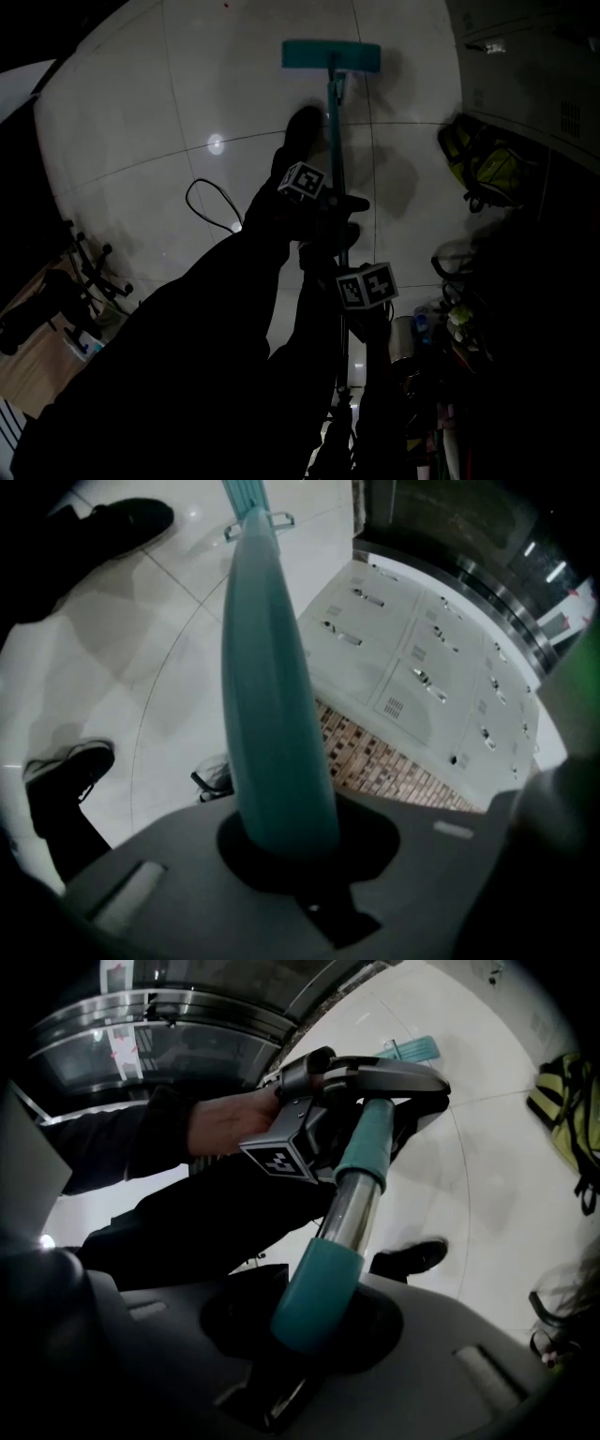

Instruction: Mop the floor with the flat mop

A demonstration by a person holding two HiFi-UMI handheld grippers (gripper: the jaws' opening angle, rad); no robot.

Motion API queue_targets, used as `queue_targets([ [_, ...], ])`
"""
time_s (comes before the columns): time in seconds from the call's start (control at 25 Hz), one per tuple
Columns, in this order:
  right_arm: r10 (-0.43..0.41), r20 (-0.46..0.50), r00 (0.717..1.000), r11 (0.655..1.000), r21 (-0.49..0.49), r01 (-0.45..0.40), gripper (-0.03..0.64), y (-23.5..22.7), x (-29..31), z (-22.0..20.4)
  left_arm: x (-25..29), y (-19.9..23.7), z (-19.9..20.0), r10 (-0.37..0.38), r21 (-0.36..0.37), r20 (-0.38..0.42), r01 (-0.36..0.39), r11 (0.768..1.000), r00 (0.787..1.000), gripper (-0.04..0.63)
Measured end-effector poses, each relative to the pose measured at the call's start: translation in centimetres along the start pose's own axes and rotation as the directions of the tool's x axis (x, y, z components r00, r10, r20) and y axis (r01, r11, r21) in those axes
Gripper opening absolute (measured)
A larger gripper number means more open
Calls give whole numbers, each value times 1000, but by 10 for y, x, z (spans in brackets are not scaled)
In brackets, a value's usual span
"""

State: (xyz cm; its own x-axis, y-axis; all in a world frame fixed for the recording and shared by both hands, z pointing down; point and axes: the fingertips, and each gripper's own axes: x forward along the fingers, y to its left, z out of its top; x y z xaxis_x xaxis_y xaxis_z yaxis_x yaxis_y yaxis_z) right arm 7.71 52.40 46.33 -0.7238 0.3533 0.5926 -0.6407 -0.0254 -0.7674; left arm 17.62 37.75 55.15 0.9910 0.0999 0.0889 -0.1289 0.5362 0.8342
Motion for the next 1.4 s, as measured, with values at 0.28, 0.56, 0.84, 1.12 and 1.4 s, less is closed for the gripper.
queue_targets([
  [0.28, 1, 66, 998, 1000, 10, -1, 109, 12, -20, 139, -33, -62, 119, -6, 47, -13, 6, 999, 1000, 41],
  [0.56, -16, 109, 994, 1000, -7, 17, 109, 10, -47, 286, -61, -129, 252, -38, 99, 9, 37, 994, 999, 41],
  [0.84, -106, 71, 992, 990, -88, 112, 107, 0, -62, 395, -94, -178, 358, -73, 155, 60, 63, 986, 995, 46],
  [1.12, -135, 29, 990, 983, -120, 137, 106, 5, -60, 371, -101, -177, 338, -82, 154, 59, 72, 985, 995, 48],
  [1.4, -98, -3, 995, 992, -80, 97, 106, 25, -36, 240, -83, -122, 210, -47, 89, 25, 45, 995, 999, 48],
])
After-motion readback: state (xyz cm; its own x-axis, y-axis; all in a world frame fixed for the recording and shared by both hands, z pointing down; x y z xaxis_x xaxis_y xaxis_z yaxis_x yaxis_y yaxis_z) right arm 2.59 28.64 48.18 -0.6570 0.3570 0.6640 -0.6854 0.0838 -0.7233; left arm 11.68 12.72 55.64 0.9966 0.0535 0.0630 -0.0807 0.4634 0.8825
